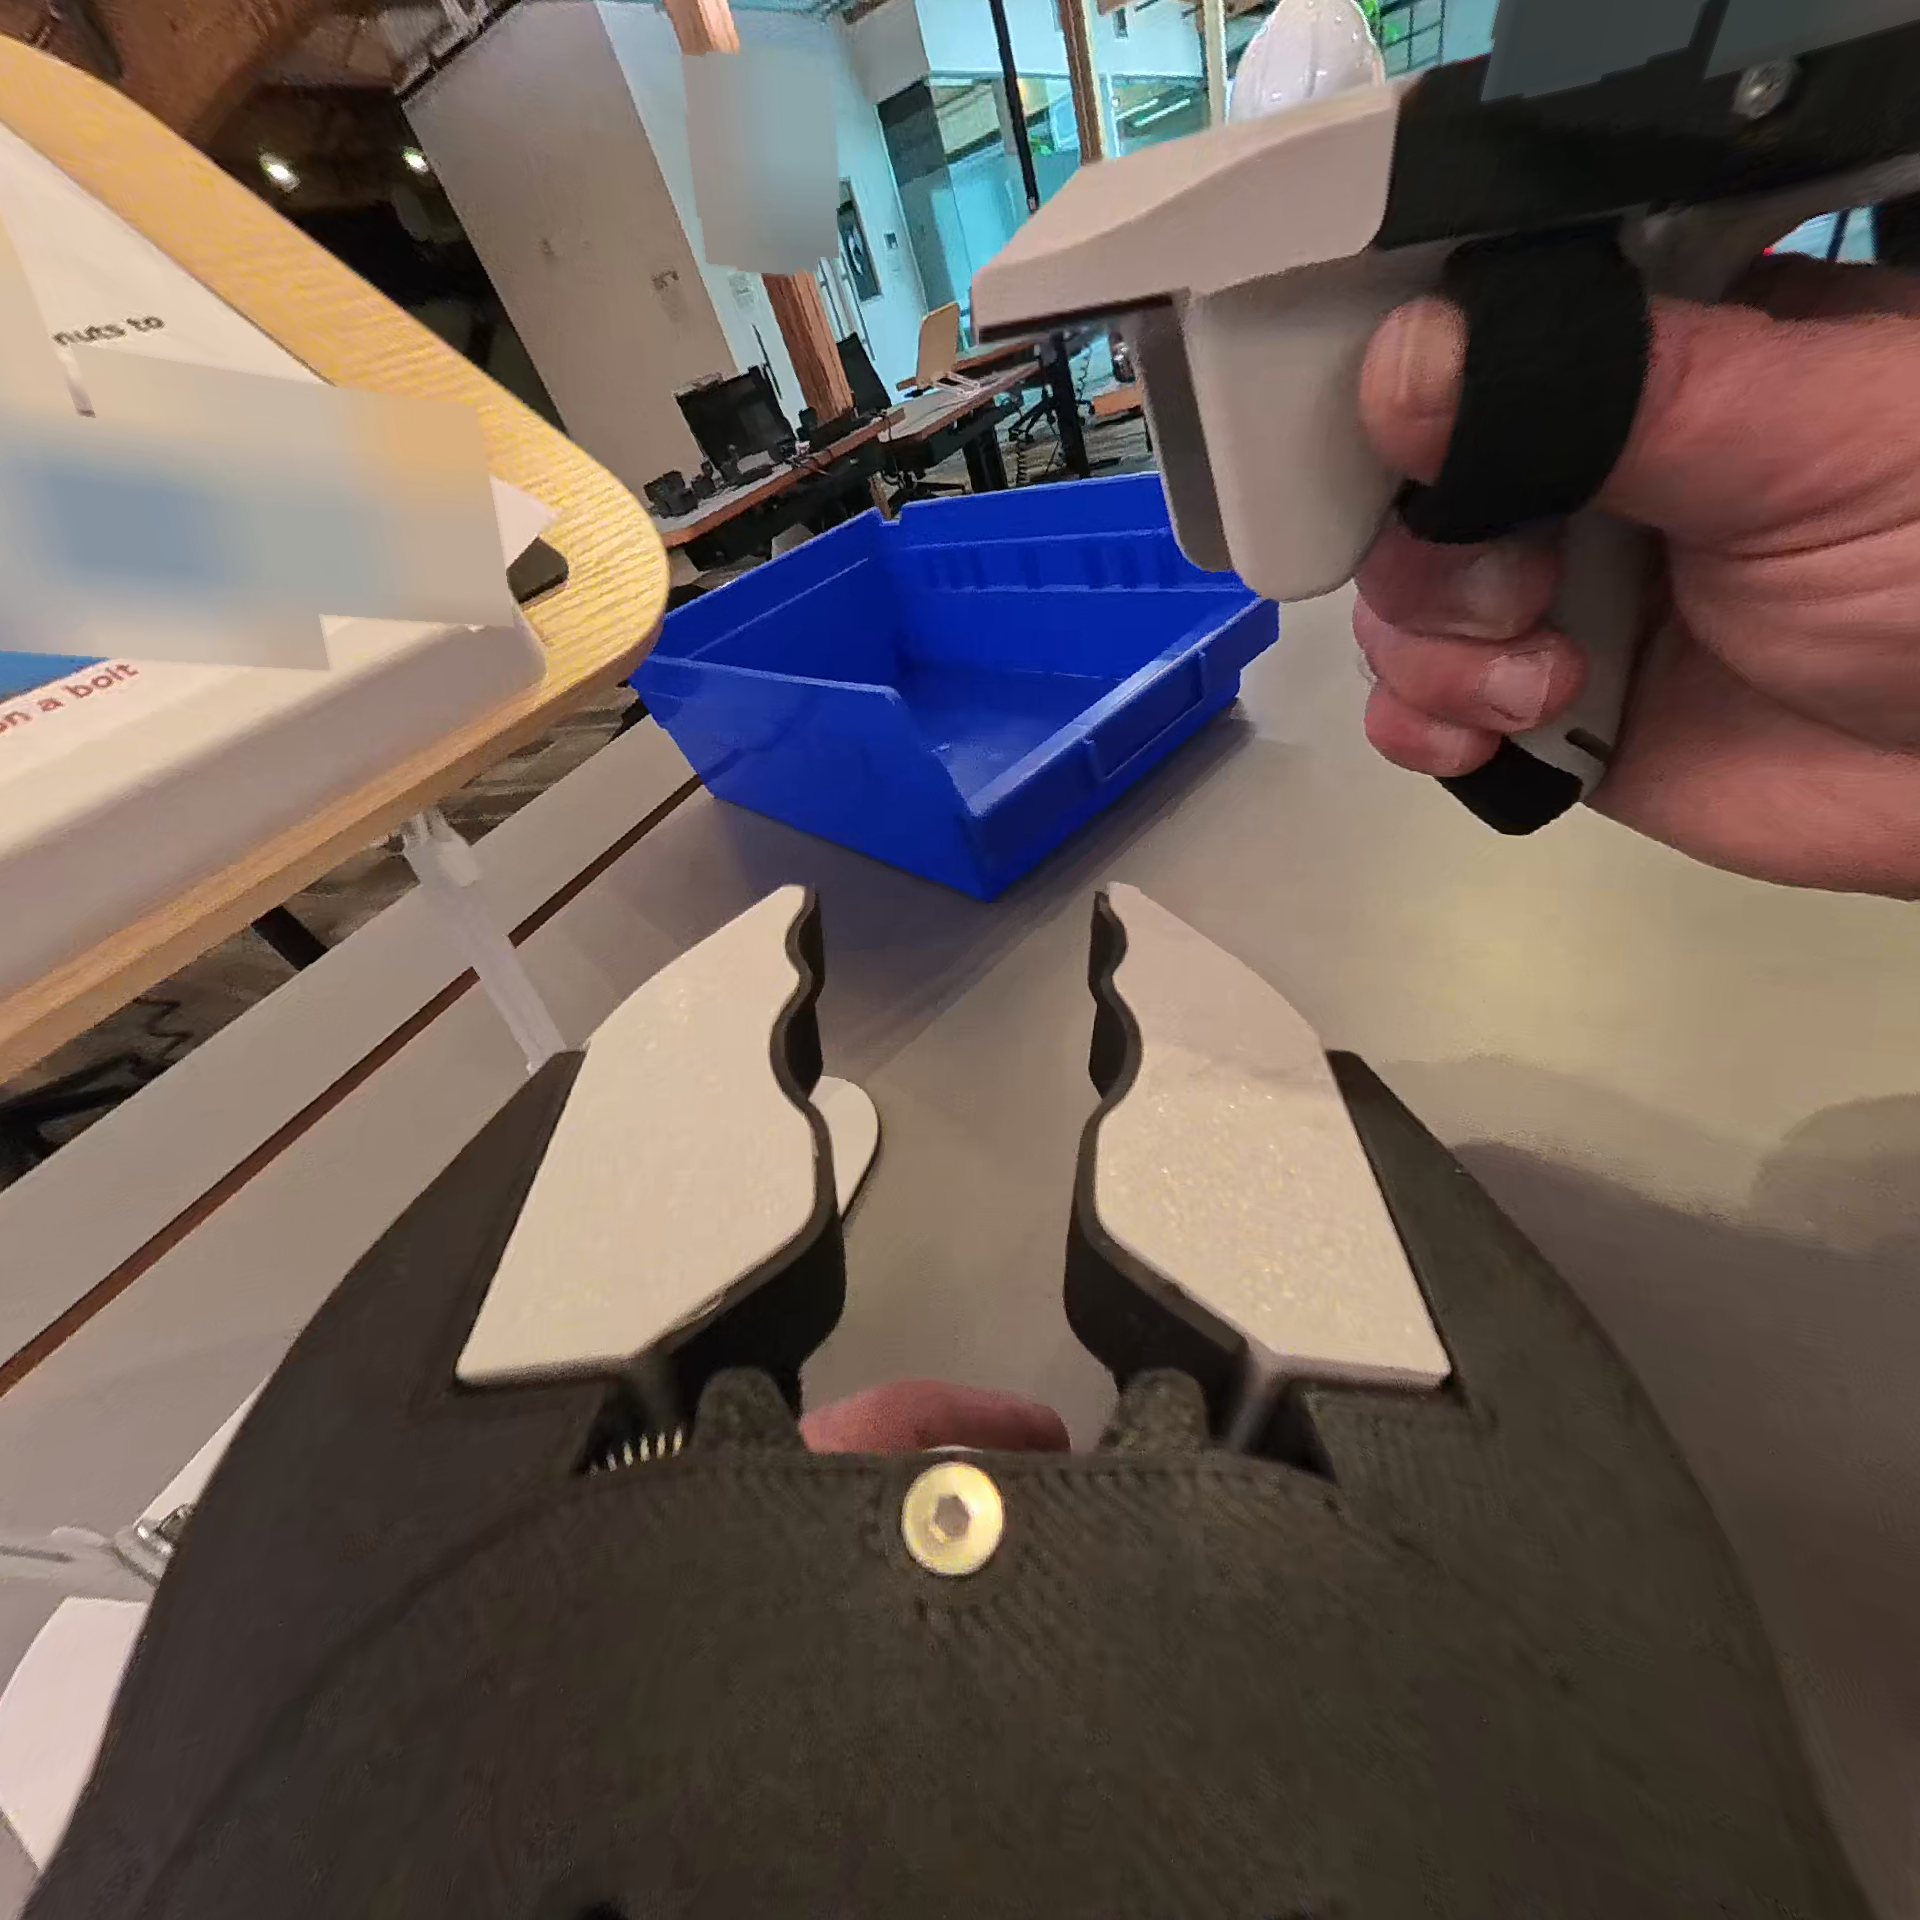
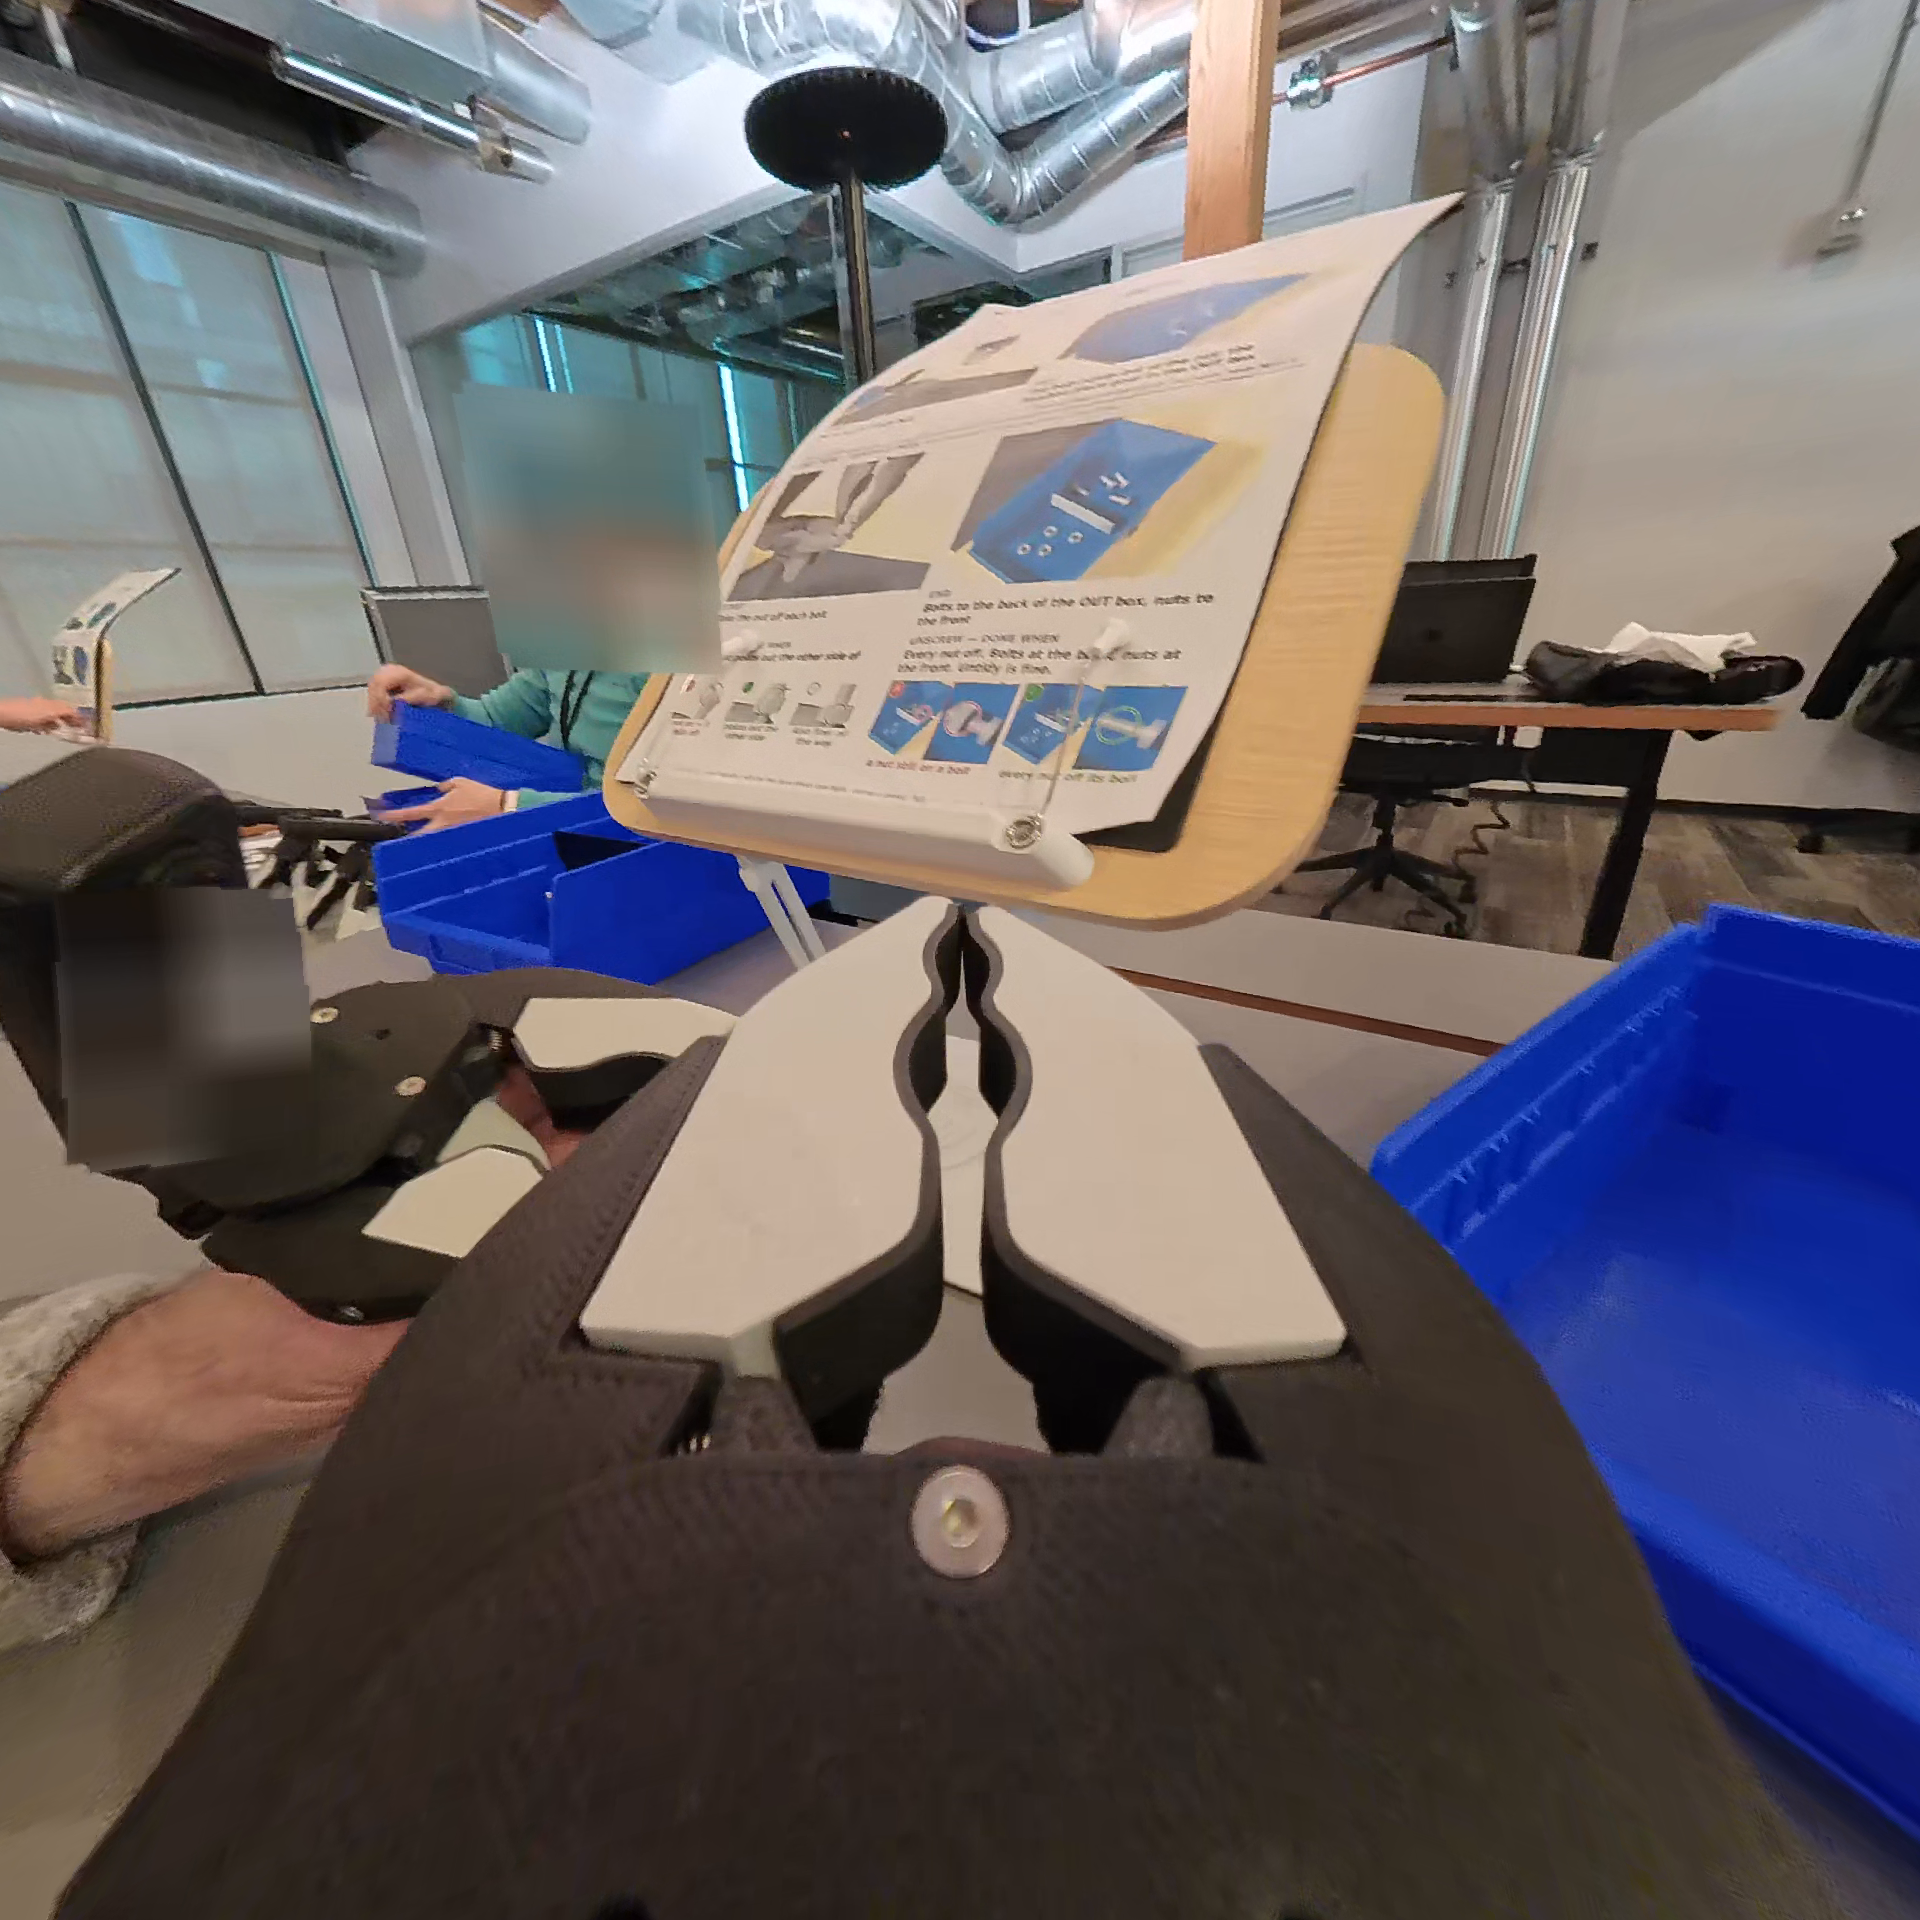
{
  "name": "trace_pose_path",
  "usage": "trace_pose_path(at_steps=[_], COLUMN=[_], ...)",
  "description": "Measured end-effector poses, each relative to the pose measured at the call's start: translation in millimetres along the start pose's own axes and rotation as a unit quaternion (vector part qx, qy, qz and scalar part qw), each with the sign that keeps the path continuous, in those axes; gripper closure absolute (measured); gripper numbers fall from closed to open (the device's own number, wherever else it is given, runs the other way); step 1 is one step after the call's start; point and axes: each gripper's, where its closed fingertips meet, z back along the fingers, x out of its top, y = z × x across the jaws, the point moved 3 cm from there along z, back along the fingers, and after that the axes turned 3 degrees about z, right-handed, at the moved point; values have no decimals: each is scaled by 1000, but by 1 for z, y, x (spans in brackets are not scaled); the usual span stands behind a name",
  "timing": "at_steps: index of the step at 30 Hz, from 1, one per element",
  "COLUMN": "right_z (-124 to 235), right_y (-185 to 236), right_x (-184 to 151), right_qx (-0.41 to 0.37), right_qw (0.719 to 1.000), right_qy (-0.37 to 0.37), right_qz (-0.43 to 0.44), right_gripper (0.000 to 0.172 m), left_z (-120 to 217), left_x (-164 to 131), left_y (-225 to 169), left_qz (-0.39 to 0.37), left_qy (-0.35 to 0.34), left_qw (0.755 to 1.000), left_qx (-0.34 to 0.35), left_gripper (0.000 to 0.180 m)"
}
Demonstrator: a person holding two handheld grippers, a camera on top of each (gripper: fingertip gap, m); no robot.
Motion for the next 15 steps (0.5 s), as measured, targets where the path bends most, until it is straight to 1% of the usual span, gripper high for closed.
trace_pose_path(at_steps=[8, 12, 15], right_z=[-13, -16, -17], right_y=[10, 10, 8], right_x=[4, 1, -3], right_qx=[17, 19, 16], right_qw=[1000, 1000, 1000], right_qy=[-14, -12, -6], right_qz=[-5, -7, -6], right_gripper=[172, 172, 172], left_z=[3, 6, 11], left_x=[-3, -2, 5], left_y=[6, 4, 0], left_qz=[16, 22, 20], left_qy=[-1, -5, -21], left_qw=[1000, 1000, 999], left_qx=[3, -9, -26], left_gripper=[137, 148, 166])
